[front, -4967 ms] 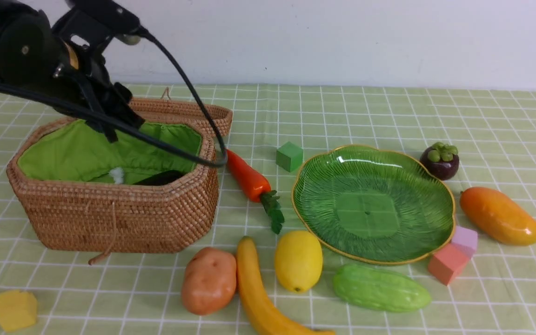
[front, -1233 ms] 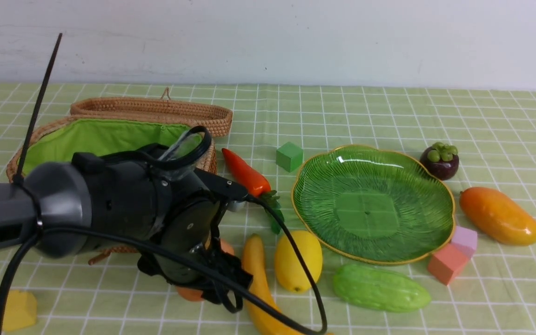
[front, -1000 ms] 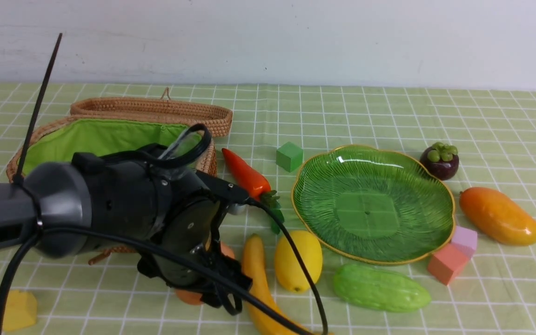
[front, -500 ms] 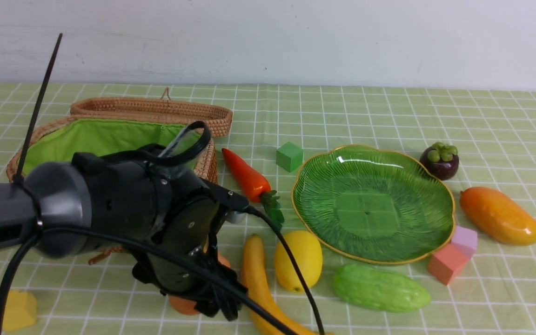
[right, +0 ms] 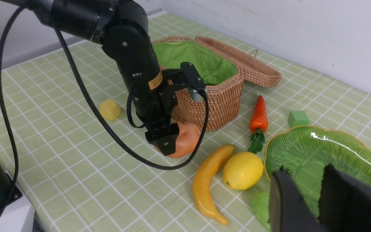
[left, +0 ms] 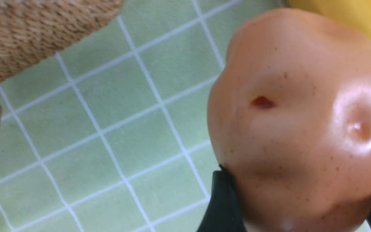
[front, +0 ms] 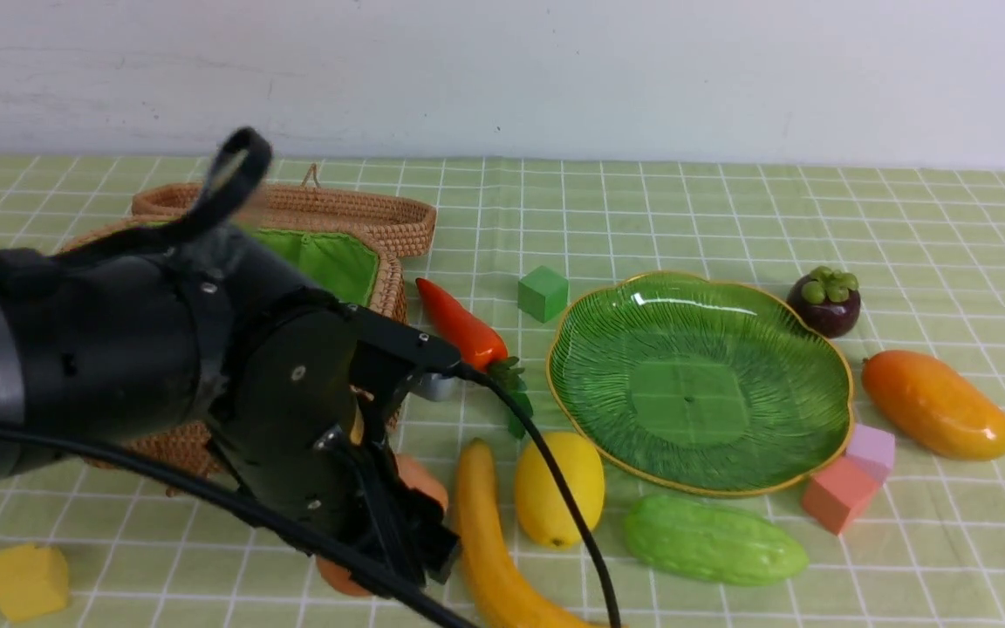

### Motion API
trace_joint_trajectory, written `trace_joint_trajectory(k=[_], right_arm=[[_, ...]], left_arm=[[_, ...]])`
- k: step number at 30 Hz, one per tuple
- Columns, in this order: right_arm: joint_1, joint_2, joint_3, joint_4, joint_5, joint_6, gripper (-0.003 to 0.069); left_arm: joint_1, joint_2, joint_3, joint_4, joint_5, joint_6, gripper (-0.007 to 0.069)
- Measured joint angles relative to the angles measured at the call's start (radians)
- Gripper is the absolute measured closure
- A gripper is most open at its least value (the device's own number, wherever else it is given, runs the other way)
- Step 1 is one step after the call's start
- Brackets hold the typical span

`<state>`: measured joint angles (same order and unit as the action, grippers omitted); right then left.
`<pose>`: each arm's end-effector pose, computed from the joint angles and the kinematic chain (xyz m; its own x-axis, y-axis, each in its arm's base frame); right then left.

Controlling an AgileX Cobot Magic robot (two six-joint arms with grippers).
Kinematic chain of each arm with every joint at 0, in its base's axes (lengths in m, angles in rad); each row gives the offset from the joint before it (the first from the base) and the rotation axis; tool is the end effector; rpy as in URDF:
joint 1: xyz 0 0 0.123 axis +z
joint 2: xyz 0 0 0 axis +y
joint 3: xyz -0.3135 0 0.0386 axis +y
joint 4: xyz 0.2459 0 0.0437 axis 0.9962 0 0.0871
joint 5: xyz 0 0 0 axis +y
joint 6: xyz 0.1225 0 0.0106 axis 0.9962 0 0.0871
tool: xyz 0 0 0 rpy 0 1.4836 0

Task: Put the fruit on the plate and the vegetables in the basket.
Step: Grab a potato with your left arm and place it in the basket on the left

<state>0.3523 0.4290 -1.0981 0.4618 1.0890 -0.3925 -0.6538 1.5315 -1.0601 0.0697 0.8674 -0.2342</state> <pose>-0.0120 0.0473 0.4434 -0.1500 -0.2168 -0.9646 -0.7070 0.7055 -0.0486 0.2451 -0.1796 0.2485 -0.8516 0.4161 -0.3188 0.4419 0.8970 -0.0097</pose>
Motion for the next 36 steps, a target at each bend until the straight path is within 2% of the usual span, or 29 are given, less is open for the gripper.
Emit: trace_joint_trajectory(k=[6, 11, 15, 17, 20, 22, 26, 29, 36], right_arm=[[0.000, 0.000, 0.000, 0.000, 0.000, 0.000, 0.0478], [0.000, 0.000, 0.000, 0.000, -0.024, 0.001, 0.0478], [0.000, 0.000, 0.000, 0.000, -0.118, 0.001, 0.0478], [0.000, 0.002, 0.000, 0.001, -0.165, 0.001, 0.0478], [0.000, 0.015, 0.000, 0.009, -0.215, 0.001, 0.0478], [0.000, 0.037, 0.000, 0.019, -0.239, 0.001, 0.0478], [0.000, 0.077, 0.000, 0.036, -0.243, 0.001, 0.0477], [0.000, 0.092, 0.000, 0.041, -0.243, 0.001, 0.0475], [0.000, 0.092, 0.000, 0.045, -0.226, 0.001, 0.0468]], left_arm=[[0.000, -0.115, 0.000, -0.083, 0.038, 0.090, 0.0110], [0.000, -0.225, 0.002, -0.086, 0.005, 0.128, 0.0110], [0.000, -0.306, 0.002, 0.008, -0.100, 0.120, 0.0110], [0.000, -0.322, 0.001, 0.099, -0.154, 0.092, 0.0110], [0.000, -0.315, -0.022, 0.258, -0.207, 0.002, 0.0110], [0.002, -0.290, -0.049, 0.412, -0.222, -0.082, 0.0110], [0.043, -0.229, -0.092, 0.589, -0.239, -0.202, 0.0110], [0.109, -0.163, -0.122, 0.646, -0.263, -0.241, 0.0110], [0.259, -0.033, -0.138, 0.673, -0.322, -0.280, 0.0111]])
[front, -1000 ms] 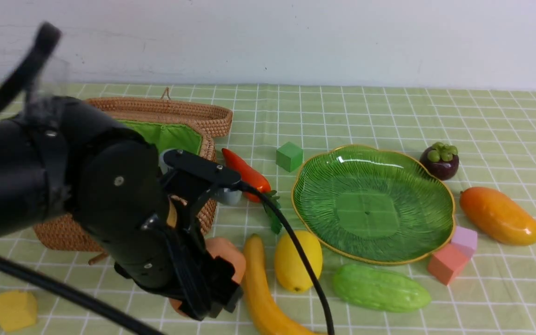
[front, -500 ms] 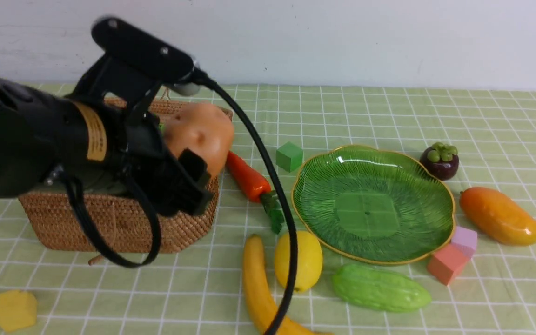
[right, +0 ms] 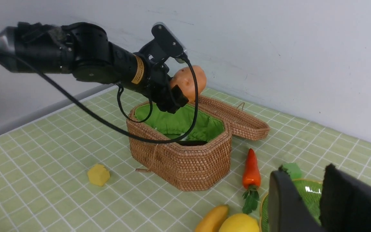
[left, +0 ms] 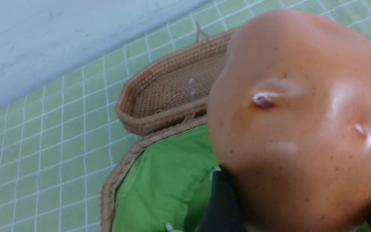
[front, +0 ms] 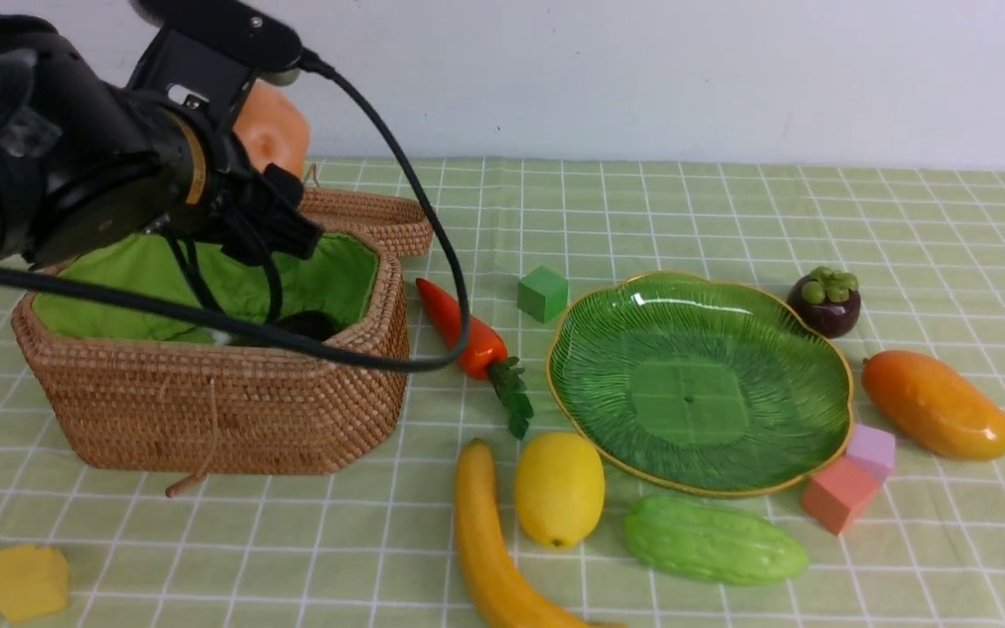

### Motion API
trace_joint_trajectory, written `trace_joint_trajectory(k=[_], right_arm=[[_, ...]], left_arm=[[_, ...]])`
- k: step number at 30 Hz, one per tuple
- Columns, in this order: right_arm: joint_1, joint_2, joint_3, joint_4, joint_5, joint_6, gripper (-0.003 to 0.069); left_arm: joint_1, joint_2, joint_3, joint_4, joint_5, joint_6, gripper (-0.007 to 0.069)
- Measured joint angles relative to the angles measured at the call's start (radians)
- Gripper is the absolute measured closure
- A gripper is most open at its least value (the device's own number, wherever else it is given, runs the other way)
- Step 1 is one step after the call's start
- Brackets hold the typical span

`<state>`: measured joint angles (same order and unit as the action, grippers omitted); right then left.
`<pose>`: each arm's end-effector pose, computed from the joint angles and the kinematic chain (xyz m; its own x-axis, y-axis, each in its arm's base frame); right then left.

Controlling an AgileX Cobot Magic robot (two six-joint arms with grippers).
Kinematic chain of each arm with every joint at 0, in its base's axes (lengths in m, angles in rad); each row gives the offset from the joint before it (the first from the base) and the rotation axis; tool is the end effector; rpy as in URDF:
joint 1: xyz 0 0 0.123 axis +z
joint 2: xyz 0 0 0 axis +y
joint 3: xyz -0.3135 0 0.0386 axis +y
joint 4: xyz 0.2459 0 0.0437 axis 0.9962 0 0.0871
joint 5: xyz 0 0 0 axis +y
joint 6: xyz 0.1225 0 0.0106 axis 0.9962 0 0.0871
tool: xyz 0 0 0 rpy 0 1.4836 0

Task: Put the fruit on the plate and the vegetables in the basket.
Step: Grab a potato with your left arm and place it in the basket on the left, then use the left arm to grab a banana and put it into the right plate

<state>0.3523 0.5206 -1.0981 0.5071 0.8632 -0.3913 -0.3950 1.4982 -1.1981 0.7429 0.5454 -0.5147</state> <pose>0.0244 0.0573 0.4682 -0.0933 -0.0786 -0.9925 -0.6689 0.7433 0.0040 0.3455 -0.0972 0.3393 -0.5250 0.3714 -0.7658 0.1802 0.9279 0.3265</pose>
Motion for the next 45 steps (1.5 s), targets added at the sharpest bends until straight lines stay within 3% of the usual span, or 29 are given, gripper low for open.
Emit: trace_joint_trajectory(k=[8, 14, 21, 25, 28, 33, 36, 40, 43, 45], right_arm=[[0.000, 0.000, 0.000, 0.002, 0.044, 0.000, 0.0466], [0.000, 0.000, 0.000, 0.006, 0.056, 0.000, 0.0464], [0.000, 0.000, 0.000, 0.007, 0.078, 0.000, 0.0464], [0.000, 0.000, 0.000, 0.007, 0.097, 0.000, 0.0463], [0.000, 0.000, 0.000, 0.007, 0.126, 0.000, 0.0459], [0.000, 0.000, 0.000, 0.007, 0.234, 0.000, 0.0456], [0.000, 0.000, 0.000, 0.007, 0.312, 0.000, 0.0456], [0.000, -0.001, 0.000, 0.007, 0.381, 0.000, 0.0456], [0.000, -0.004, 0.000, 0.005, 0.396, 0.000, 0.0454], [0.000, -0.014, 0.000, 0.003, 0.403, 0.001, 0.0454]], left_arm=[[0.020, 0.022, 0.000, 0.005, 0.019, -0.005, 0.0108], [0.020, 0.022, -0.002, 0.028, 0.061, -0.005, -0.0023], [0.020, 0.021, -0.002, 0.029, 0.072, -0.006, -0.0028], [0.005, 0.002, -0.002, -0.056, 0.085, -0.006, 0.0049], [-0.045, -0.029, -0.002, -0.180, 0.113, -0.006, 0.0183], [-0.203, -0.059, -0.005, -0.397, 0.266, -0.006, 0.0533], [-0.308, -0.050, -0.005, -0.515, 0.371, 0.010, 0.0638], [-0.416, -0.011, -0.005, -0.628, 0.390, 0.061, 0.0618], [-0.454, 0.030, -0.005, -0.665, 0.373, 0.078, 0.0545], [-0.465, 0.089, -0.005, -0.686, 0.339, 0.073, 0.0393]])
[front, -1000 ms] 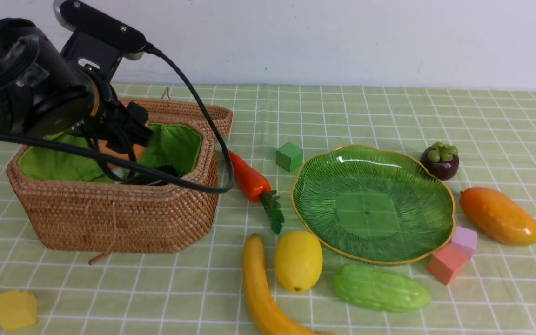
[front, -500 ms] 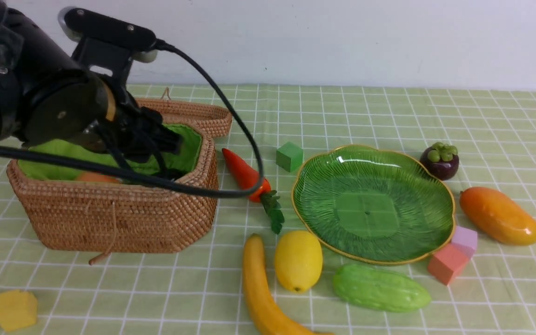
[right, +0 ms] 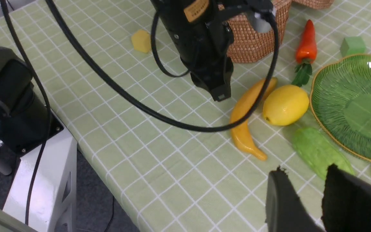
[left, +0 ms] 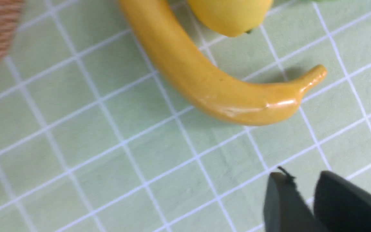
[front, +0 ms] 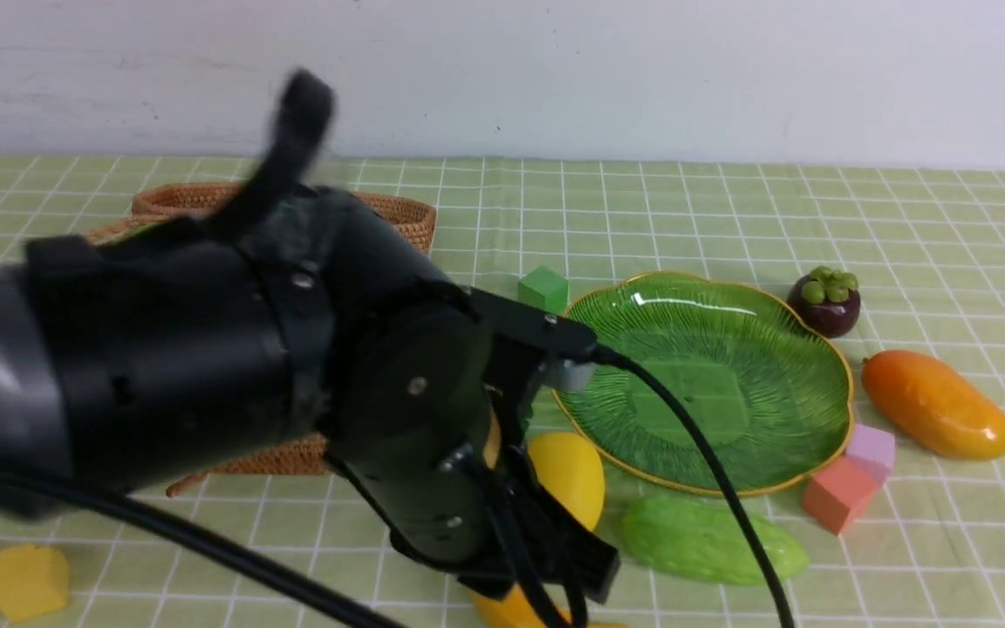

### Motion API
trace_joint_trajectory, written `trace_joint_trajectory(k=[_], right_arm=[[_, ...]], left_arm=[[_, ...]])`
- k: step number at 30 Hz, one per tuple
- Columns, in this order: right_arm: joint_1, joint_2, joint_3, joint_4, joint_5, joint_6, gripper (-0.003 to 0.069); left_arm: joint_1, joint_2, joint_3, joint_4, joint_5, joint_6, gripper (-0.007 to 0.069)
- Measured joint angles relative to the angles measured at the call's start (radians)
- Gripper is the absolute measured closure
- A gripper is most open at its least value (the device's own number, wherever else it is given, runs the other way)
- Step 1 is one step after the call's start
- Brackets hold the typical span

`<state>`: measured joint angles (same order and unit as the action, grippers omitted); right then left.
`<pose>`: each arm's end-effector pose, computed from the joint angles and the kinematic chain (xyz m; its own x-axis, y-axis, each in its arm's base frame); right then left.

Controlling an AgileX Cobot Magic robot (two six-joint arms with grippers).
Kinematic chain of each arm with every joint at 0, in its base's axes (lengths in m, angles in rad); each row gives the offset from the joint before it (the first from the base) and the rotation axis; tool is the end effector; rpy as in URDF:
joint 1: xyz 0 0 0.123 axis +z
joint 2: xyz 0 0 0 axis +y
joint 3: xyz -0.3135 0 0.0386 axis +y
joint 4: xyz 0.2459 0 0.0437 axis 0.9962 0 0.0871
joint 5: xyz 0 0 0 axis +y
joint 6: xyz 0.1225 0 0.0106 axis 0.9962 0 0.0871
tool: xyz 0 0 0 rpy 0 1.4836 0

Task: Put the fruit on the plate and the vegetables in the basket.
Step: Use the left arm to grab a banana and put it into the right plate

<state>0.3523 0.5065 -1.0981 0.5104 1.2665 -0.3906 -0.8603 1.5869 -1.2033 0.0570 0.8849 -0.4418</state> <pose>-0.0036 0.0597 0.4256 -0.3245 -0.3290 -0.8868 -0.7705 0.6357 0.0460 0.2224 -0.2501 0.2707 -0.8488 0.3820 -0.3657 0.4478 0.8870 -0.1127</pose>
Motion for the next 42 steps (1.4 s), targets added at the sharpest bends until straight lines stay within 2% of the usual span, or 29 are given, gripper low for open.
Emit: trace_joint_trajectory(k=[2, 3, 4, 6, 9, 14, 18, 22, 27, 37, 40, 42], right_arm=[[0.000, -0.012, 0.000, -0.001, 0.000, 0.000, 0.0454], [0.000, -0.015, 0.000, -0.001, 0.000, 0.000, 0.0454], [0.000, -0.028, 0.000, -0.004, 0.000, 0.000, 0.0454], [0.000, -0.043, 0.000, -0.009, 0.000, 0.000, 0.0454], [0.000, -0.069, 0.000, -0.015, 0.000, 0.000, 0.0454], [0.000, -0.079, 0.000, -0.015, 0.000, 0.000, 0.0454], [0.000, -0.079, 0.000, -0.015, 0.000, 0.000, 0.0452], [0.000, -0.079, 0.000, -0.019, 0.000, 0.000, 0.0448], [0.000, -0.079, 0.000, -0.020, 0.000, 0.000, 0.0447], [0.000, -0.079, 0.000, -0.022, 0.000, 0.000, 0.0447], [0.000, -0.079, 0.000, -0.022, 0.000, 0.000, 0.0447], [0.000, -0.079, 0.000, -0.022, 0.000, 0.000, 0.0447]], left_arm=[[0.004, 0.038, 0.000, -0.001, -0.022, -0.032, 0.0280], [0.006, 0.043, 0.000, -0.001, -0.024, -0.042, 0.0267], [0.013, 0.075, 0.000, -0.001, -0.043, -0.084, 0.0183], [0.021, 0.108, 0.000, 0.000, -0.067, -0.137, 0.0076], [0.029, 0.154, 0.000, 0.023, -0.112, -0.197, -0.0024], [0.029, 0.199, 0.000, 0.035, -0.170, -0.210, -0.0024], [0.029, 0.238, 0.000, 0.071, -0.181, -0.220, 0.0027], [0.029, 0.265, -0.005, 0.135, -0.195, -0.286, 0.0067], [0.029, 0.284, -0.005, 0.208, -0.192, -0.337, 0.0076], [0.029, 0.291, -0.005, 0.234, -0.217, -0.375, 0.0078], [0.029, 0.310, -0.005, 0.237, -0.214, -0.389, 0.0099], [0.029, 0.329, -0.005, 0.238, -0.206, -0.393, 0.0141]])
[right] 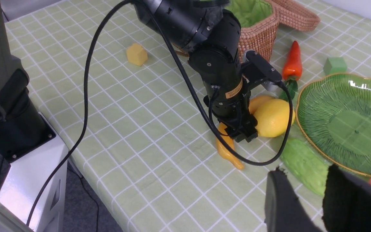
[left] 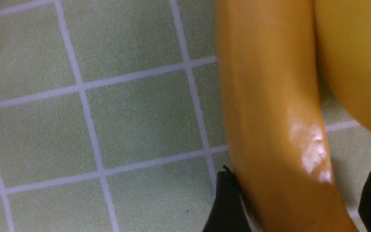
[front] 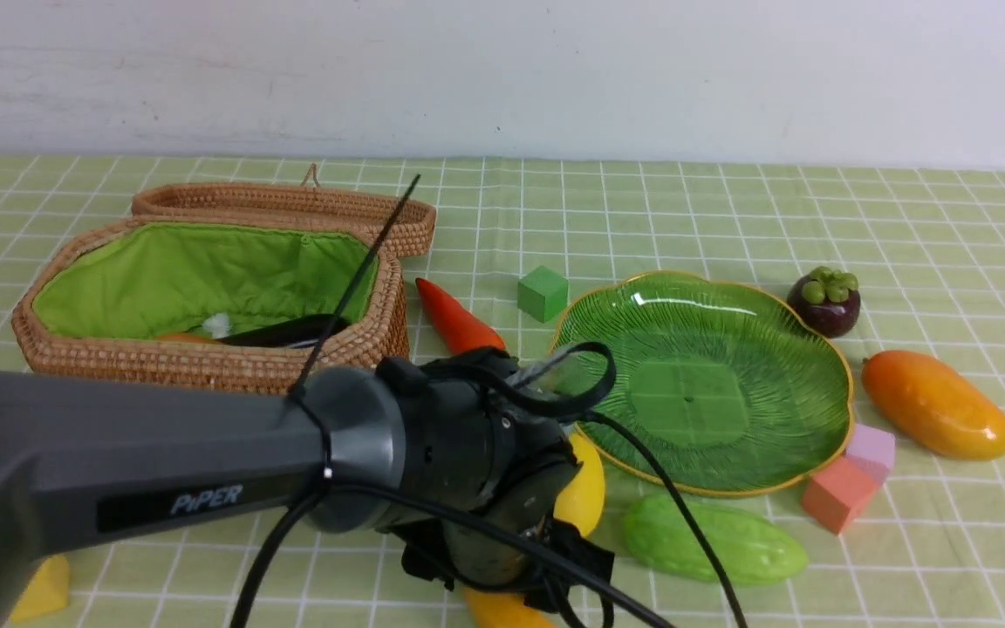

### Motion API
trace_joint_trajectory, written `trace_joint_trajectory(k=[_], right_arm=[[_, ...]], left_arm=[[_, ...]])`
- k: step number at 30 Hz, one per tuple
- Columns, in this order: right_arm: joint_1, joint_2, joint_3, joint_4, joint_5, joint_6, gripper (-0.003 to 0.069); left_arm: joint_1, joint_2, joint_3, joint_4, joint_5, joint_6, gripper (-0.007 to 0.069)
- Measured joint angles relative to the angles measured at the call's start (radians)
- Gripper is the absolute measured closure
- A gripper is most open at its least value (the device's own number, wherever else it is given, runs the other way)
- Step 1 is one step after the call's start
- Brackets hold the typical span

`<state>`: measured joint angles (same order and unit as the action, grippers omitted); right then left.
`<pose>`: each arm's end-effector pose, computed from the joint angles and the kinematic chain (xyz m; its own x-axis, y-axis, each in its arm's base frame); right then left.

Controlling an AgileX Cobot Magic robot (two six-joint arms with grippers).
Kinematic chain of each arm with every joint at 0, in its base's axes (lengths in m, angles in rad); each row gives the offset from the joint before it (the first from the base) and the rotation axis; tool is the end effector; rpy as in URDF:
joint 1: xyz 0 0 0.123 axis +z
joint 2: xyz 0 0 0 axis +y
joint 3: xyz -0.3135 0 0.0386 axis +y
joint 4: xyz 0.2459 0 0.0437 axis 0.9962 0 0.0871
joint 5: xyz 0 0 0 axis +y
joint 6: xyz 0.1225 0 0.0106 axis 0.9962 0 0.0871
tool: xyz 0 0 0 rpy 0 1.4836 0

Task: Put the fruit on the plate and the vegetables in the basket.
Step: Use the left arm to grab a banana and put it into the right plate

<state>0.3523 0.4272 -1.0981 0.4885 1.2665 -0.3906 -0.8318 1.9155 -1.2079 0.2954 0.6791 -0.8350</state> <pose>-0.0246 0.0496 0.4251 -0.2569 -0.3141 -0.9139 -0.7628 0.6466 -0.0078 0.2809 -0.2748 0.1626 -0.9230 0.1857 -0.3370 0.2040 0.9788 -0.0193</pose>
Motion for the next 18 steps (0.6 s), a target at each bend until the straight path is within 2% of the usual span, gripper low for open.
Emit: trace_joint_trajectory(k=[5, 12, 18], right_arm=[[0.000, 0.000, 0.000, 0.000, 0.000, 0.000, 0.0447], [0.000, 0.000, 0.000, 0.000, 0.000, 0.000, 0.0447], [0.000, 0.000, 0.000, -0.001, -0.008, 0.000, 0.0443]], left_arm=[[0.000, 0.003, 0.000, -0.001, 0.021, -0.005, 0.0333], [0.000, -0.029, 0.000, -0.001, 0.110, -0.005, 0.0323], [0.000, -0.187, 0.000, 0.004, 0.177, -0.002, 0.0323]])
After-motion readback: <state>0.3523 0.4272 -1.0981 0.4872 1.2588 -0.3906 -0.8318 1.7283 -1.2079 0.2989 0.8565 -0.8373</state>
